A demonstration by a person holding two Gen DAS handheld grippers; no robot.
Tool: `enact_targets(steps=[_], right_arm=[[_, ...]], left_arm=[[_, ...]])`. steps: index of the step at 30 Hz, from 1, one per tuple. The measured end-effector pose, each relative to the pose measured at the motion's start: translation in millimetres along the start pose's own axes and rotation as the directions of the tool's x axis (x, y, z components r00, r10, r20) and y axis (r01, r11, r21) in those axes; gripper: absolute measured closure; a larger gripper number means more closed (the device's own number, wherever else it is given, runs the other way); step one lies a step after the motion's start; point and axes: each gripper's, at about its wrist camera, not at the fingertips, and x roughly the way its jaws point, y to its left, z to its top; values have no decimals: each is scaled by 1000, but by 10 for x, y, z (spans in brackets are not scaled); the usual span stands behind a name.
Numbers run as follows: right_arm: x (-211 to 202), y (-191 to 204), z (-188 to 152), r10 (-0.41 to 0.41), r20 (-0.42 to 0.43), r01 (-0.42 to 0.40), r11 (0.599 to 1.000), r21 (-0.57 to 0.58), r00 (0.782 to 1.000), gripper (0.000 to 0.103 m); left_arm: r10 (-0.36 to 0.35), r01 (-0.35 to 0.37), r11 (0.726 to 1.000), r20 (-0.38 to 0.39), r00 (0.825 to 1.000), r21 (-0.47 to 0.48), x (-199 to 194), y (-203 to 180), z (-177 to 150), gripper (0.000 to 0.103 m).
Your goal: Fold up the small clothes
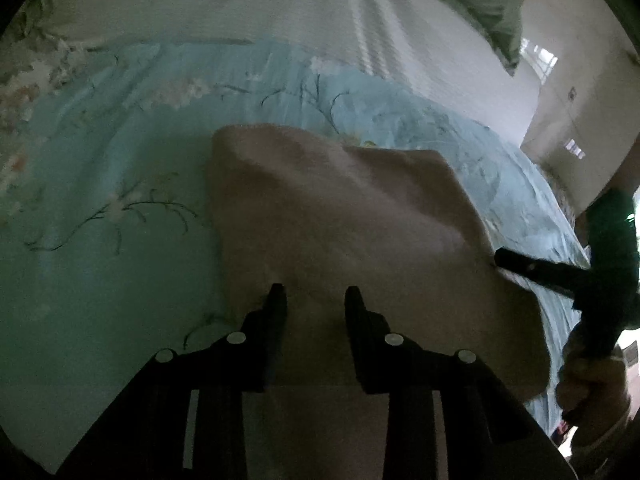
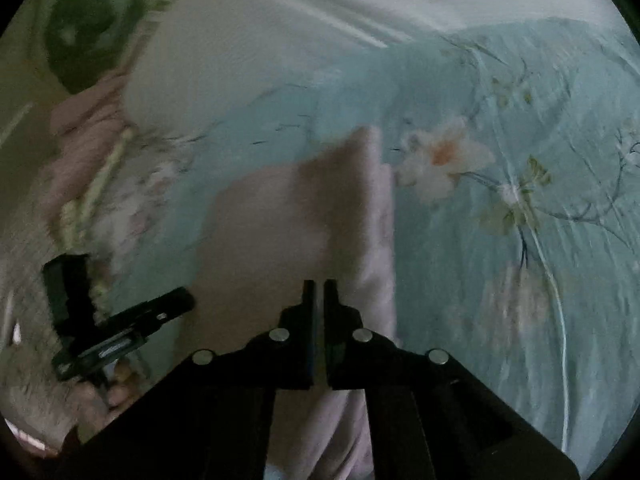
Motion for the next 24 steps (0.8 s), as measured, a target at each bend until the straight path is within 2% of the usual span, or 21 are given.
enact_targets(steps=[2, 4, 5, 7, 8, 9, 10, 12, 14, 19, 24], right_arm=[[-76, 118, -212, 32, -35, -33, 999, -40, 999, 99], [-123, 125, -435, 28, -73, -33, 997, -76, 997, 99], [-113, 91, -543, -25, -90, 17, 996, -93, 996, 99], [8, -64, -701, -181, -127, 169, 981, -99, 975, 99], [-15, -194, -752, -133, -108, 127, 990, -56, 985, 103], [-53, -272, -766, -103, -93, 102, 995, -15, 990, 103], [-49, -289, -768, -97, -91, 97, 995, 1, 991, 103], [-68, -265, -771, -114, -85, 113, 993, -11, 990, 103], [-70, -259, -792, -119, -79, 118, 993, -11, 990, 103], [-16, -314, -837, -61, -44, 63, 997, 49, 997, 103], [-33, -222, -874, -90, -26, 91, 995, 32, 996, 103]], left_arm=[[-34, 34, 999, 15, 999, 5, -213, -80, -134, 72], [-92, 91, 996, 35, 995, 17, -453, -178, -340, 72], [-116, 115, 993, 40, 992, 29, -520, -232, -414, 72], [-168, 165, 985, 51, 985, 57, -660, -327, -619, 71], [-175, 172, 983, 38, 984, 71, -676, -358, -729, 71], [-161, 160, 983, 8, 987, 85, -639, -382, -833, 70], [-115, 118, 988, -35, 993, 97, -547, -393, -933, 72], [-50, 60, 993, -97, 994, 99, -368, -343, -1110, 77], [-59, 65, 994, -66, 996, 90, -398, -309, -1170, 77], [-47, 50, 998, -66, 997, 36, -389, -296, -1135, 78], [-8, 9, 1000, -49, 999, 26, -359, -326, -1147, 78]])
